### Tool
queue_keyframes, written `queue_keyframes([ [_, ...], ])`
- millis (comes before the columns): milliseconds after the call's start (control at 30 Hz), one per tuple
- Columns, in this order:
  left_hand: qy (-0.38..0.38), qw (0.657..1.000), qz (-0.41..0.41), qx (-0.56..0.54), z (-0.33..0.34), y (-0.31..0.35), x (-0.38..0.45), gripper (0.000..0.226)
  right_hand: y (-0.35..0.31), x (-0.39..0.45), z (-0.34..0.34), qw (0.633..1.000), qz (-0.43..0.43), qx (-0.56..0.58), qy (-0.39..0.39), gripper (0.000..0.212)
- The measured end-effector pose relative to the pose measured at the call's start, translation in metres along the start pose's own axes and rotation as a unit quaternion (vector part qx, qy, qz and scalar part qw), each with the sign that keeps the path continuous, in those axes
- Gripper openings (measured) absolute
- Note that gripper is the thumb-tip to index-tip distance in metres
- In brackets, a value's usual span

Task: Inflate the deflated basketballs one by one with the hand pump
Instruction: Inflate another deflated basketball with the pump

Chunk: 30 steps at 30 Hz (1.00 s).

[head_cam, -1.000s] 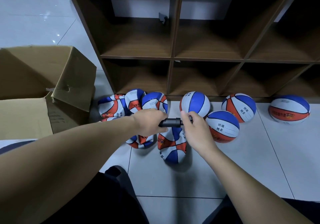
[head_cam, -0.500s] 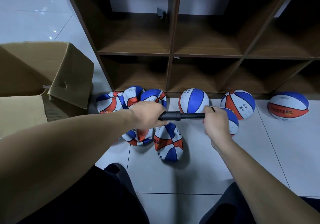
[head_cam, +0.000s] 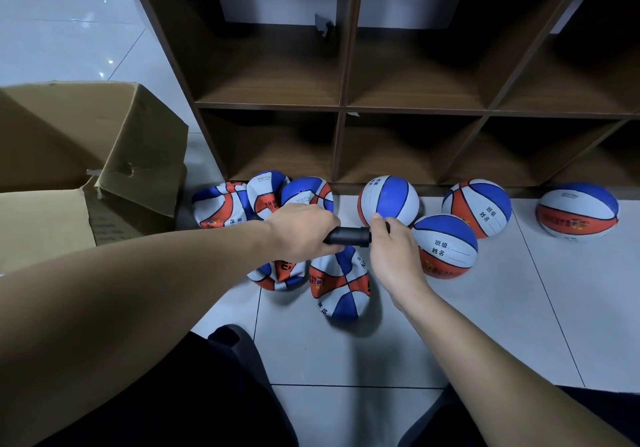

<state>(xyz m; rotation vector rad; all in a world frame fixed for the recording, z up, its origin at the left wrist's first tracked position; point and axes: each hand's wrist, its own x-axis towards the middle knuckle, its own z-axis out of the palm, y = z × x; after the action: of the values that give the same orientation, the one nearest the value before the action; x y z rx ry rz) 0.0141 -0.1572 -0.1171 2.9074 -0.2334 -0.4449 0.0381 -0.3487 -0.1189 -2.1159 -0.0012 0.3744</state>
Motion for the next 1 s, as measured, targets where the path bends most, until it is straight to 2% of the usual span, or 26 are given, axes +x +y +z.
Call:
queue_keyframes([
  [133,0.007,1.0,-0.001,-0.02,-0.001,-0.004,0.003,0.024,0.001,0.008,-0.012,1.0,-0.001,0.005,0.021,0.038],
  [267,-0.02,0.998,-0.034,-0.049,-0.004,-0.02,-0.002,0.018,0.011,0.027,-0.047,0.99,0.053,0.084,0.102,0.03],
  [333,-0.036,0.996,-0.045,-0.061,-0.007,-0.025,-0.004,0.022,0.016,0.032,-0.058,0.985,0.082,0.101,0.116,0.028],
  [500,-0.025,0.998,-0.056,-0.019,-0.01,-0.016,-0.002,0.025,0.021,0.026,-0.044,0.97,0.14,0.141,0.138,0.026],
  [633,-0.018,0.998,-0.051,0.011,-0.012,-0.01,0.002,0.02,0.013,0.014,-0.028,0.964,0.13,0.164,0.165,0.035],
  [1000,-0.001,1.0,-0.008,0.017,-0.004,0.005,0.005,0.028,0.001,-0.005,0.005,0.985,0.077,0.127,0.091,0.034],
])
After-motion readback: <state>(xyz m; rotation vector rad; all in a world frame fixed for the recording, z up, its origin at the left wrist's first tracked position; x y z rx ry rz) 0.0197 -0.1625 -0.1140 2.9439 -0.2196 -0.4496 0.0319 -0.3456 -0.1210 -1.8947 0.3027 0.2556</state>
